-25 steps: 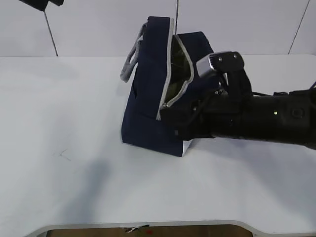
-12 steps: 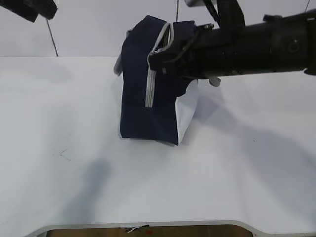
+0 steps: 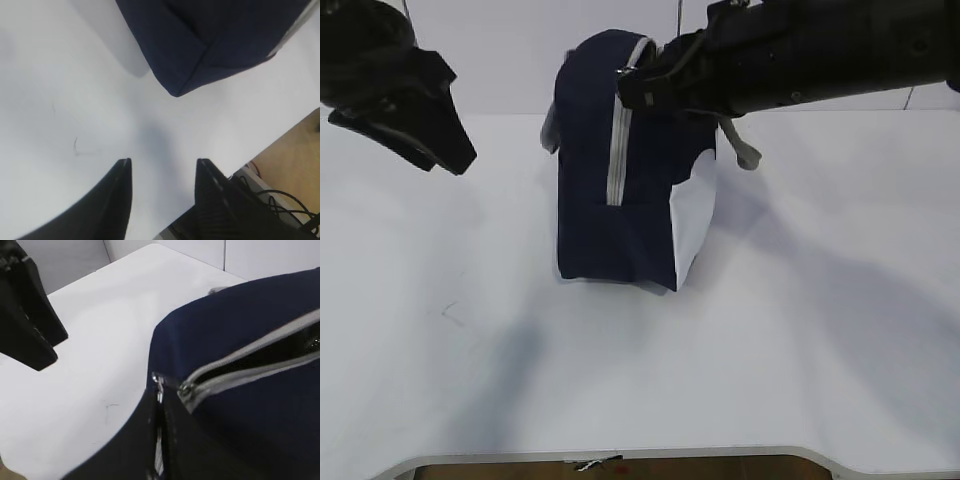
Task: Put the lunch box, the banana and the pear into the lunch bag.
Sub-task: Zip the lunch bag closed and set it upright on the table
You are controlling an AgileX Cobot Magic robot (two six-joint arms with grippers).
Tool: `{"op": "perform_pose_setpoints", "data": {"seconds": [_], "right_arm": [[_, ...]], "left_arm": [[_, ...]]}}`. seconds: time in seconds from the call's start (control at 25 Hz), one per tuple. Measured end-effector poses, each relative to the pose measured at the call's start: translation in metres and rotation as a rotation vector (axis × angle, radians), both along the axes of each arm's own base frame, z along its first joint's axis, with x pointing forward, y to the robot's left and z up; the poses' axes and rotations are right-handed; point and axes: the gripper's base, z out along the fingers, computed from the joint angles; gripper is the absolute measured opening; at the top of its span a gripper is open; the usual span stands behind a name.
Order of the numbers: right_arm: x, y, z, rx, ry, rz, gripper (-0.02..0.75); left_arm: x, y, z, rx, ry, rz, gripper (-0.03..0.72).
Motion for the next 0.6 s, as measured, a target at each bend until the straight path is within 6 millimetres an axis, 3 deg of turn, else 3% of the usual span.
{"op": "perform_pose_setpoints", "data": {"seconds": [0.24,0.4,0.6], "right_arm": [[0.000,0.000,0.001,0.025,0.030,-0.016,0.017],[0.000,0.000,0.001,0.033,0.042,-0.024,0.017],[0.001,0.000,0.004,0.044,0.041,-0.028,0.017]], "left_arm": [[0.002,-0.008,-0.015,-0.084,-0.059,-0.069,0.330],[0.003,-0.011,-0.019,-0.104,-0.087,-0.100,0.383],[0.004,-0.013,-0.021,-0.108,-0.095,-0.132,0.396]]}}
